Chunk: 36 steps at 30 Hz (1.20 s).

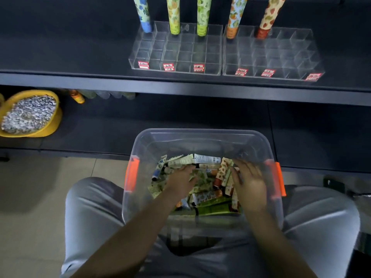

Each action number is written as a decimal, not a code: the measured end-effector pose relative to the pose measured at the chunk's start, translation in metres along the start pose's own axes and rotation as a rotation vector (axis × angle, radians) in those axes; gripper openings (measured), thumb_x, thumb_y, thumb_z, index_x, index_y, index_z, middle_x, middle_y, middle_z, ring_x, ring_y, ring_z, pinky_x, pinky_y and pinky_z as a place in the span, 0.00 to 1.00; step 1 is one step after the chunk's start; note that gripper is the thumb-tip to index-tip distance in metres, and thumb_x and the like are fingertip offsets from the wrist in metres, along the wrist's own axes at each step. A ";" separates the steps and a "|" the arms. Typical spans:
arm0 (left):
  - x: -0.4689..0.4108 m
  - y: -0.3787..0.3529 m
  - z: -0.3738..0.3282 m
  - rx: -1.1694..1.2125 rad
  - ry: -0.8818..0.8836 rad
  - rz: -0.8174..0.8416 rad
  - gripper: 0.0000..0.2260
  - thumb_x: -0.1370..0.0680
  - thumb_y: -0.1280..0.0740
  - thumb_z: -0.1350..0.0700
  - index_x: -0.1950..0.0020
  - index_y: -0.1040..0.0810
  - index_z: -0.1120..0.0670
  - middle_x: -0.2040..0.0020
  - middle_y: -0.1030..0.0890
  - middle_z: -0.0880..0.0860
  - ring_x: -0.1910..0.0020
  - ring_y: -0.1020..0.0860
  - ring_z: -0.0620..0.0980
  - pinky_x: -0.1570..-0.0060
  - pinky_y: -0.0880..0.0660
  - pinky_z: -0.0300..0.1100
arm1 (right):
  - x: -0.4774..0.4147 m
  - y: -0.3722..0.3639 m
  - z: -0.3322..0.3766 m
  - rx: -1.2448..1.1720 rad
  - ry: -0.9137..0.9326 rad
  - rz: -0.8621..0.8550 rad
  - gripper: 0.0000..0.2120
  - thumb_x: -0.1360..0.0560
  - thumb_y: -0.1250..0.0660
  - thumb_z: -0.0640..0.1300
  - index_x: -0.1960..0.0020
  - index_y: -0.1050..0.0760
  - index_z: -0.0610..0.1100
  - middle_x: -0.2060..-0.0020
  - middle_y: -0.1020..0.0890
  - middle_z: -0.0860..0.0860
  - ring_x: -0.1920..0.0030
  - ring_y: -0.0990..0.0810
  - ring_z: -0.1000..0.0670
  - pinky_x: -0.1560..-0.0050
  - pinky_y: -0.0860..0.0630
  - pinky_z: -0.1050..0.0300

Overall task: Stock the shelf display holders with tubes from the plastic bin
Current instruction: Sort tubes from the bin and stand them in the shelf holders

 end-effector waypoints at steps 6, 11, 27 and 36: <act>-0.008 -0.013 0.021 -0.009 0.133 0.017 0.19 0.21 0.38 0.49 0.30 0.29 0.46 0.39 0.21 0.52 0.40 0.25 0.54 0.40 0.29 0.46 | 0.001 -0.055 -0.034 -0.357 -0.617 0.502 0.19 0.22 0.37 0.48 0.31 0.30 0.46 0.46 0.19 0.43 0.50 0.22 0.46 0.53 0.29 0.58; -0.014 -0.017 0.023 -0.015 0.189 0.017 0.17 0.23 0.36 0.51 0.34 0.27 0.43 0.36 0.25 0.49 0.36 0.30 0.55 0.37 0.32 0.52 | 0.003 -0.070 -0.045 -0.513 -0.790 0.547 0.21 0.21 0.38 0.45 0.28 0.34 0.45 0.35 0.25 0.46 0.39 0.25 0.49 0.55 0.31 0.62; -0.007 -0.001 0.024 0.548 0.287 0.001 0.08 0.25 0.30 0.51 0.59 0.27 0.52 0.67 0.27 0.44 0.67 0.29 0.42 0.68 0.35 0.35 | -0.004 -0.094 -0.051 -0.543 -0.891 0.452 0.11 0.26 0.30 0.41 0.45 0.25 0.42 0.53 0.22 0.49 0.55 0.23 0.49 0.65 0.31 0.62; 0.018 0.018 -0.004 1.176 0.350 0.068 0.10 0.25 0.29 0.56 0.60 0.30 0.54 0.65 0.23 0.48 0.63 0.22 0.47 0.55 0.22 0.47 | -0.011 -0.061 -0.031 -0.695 -0.875 0.368 0.09 0.28 0.28 0.45 0.49 0.24 0.48 0.52 0.18 0.53 0.50 0.20 0.51 0.53 0.25 0.55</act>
Point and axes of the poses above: each hand's wrist, its own x-axis away from the middle knuckle, its own y-axis out of the back of the hand, z = x × y, the point moved 6 cm from there along -x, towards the middle knuckle
